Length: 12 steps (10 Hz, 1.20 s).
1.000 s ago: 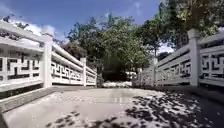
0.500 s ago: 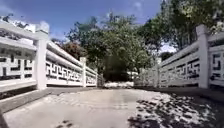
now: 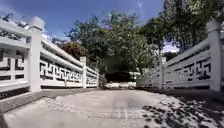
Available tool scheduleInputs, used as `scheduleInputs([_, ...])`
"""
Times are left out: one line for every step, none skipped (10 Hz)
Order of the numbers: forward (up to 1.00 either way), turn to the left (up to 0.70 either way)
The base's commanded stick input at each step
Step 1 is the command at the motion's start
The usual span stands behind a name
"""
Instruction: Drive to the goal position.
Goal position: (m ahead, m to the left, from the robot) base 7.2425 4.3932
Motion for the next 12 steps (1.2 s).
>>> scheduleInputs([0.45,0.0])
scheduleInputs([0.45,0.0])
scheduleInputs([0.45,0.0])
scheduleInputs([0.45,0.0])
scheduleInputs([0.45,-0.01])
scheduleInputs([0.45,-0.11])
scheduleInputs([0.45,-0.03])
scheduleInputs([0.45,0.0])
scheduleInputs([0.45,0.0])
scheduleInputs([0.45,0.0])
scheduleInputs([0.45,0.0])
scheduleInputs([0.45,0.0])
